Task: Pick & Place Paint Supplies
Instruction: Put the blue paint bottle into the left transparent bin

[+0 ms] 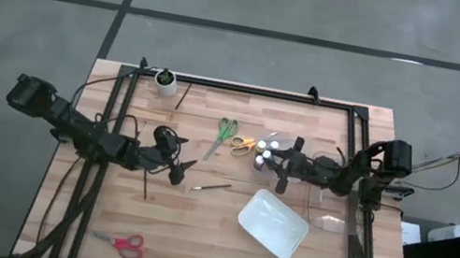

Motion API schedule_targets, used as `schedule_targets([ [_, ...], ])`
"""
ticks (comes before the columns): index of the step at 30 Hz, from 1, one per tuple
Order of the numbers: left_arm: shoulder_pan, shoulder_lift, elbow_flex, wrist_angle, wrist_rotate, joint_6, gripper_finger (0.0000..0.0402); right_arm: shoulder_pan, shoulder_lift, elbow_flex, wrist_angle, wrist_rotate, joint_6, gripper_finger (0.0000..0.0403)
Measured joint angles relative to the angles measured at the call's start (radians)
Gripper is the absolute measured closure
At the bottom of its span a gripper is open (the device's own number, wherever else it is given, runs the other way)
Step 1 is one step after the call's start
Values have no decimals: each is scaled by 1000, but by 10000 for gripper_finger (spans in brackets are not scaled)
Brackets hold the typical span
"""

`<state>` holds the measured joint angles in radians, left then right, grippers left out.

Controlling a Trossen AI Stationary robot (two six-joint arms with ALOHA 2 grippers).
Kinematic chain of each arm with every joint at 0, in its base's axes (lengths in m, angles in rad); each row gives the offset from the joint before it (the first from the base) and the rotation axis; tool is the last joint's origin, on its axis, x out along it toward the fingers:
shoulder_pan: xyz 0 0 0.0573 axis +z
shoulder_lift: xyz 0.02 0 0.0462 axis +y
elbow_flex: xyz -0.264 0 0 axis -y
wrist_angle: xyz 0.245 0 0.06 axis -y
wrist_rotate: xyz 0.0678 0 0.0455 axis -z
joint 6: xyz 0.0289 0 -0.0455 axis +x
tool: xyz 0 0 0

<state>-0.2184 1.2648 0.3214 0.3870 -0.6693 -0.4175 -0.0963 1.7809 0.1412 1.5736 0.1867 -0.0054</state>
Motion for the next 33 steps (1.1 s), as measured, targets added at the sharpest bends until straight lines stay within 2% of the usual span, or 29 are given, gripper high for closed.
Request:
schedule_targets([
  [33, 0, 0, 0, 0, 0, 0, 13, 0, -5, -8, -2, 22, 12, 271],
])
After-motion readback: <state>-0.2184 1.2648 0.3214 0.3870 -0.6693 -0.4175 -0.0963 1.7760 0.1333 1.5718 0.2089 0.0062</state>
